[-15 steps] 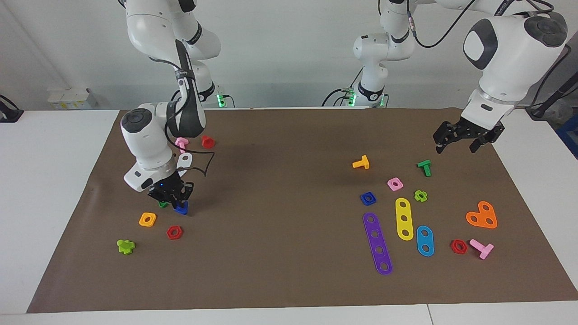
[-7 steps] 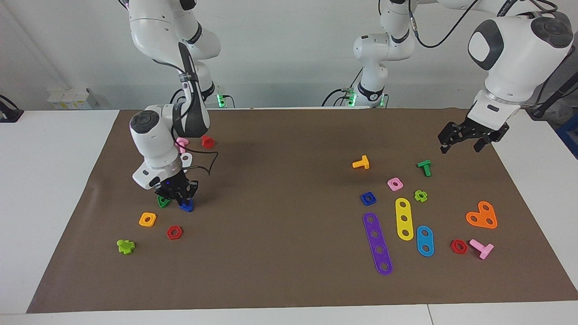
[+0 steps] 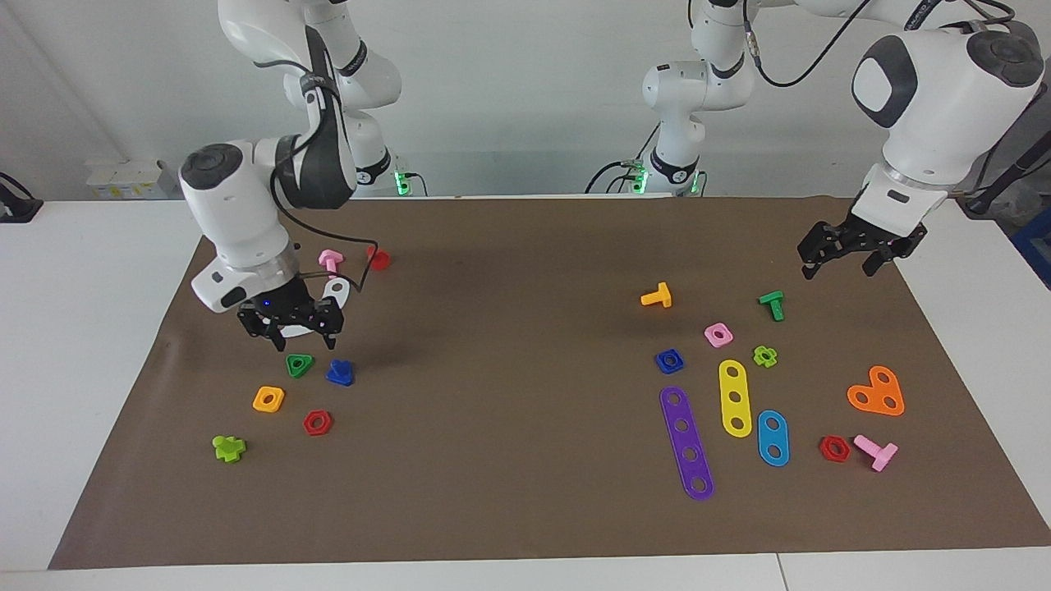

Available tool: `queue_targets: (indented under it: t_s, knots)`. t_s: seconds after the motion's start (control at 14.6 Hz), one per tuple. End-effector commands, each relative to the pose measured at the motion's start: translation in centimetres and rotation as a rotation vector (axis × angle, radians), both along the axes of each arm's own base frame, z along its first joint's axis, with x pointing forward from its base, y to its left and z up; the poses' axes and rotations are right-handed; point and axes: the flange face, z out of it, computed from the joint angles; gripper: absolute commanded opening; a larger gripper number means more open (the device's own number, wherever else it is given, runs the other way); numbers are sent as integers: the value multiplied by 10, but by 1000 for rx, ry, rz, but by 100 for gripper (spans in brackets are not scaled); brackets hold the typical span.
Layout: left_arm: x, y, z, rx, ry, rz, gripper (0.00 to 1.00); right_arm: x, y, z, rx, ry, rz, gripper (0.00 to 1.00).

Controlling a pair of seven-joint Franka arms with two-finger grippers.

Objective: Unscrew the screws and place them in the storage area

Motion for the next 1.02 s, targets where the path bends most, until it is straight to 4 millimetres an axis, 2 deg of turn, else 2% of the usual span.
queue_targets:
  t_s: [0.0,0.41,0.48,0.55,0.68,0.75,0.96]
  knots:
    - [-9,3,2,15,-9,13,100,-19,-10,45,23,-11,-65,100]
    - [-9,3,2,15,-9,13,100,-57,-46,160,22,94,-112,100]
    - [-9,3,2,15,-10,13,100,-68,-46,179,25,96,-110,100]
    - [-9,3,2,15,-9,13,100,-72,-45,183,21,117,-110,100]
    - [-9,3,2,15,-9,13,100,-82,-46,178,9,145,-108,100]
    - [-9,3,2,15,-9,13,100,-83,-46,170,7,151,-100,100]
    - [-9,3,2,15,-10,13,100,-81,-43,167,-30,139,-78,100]
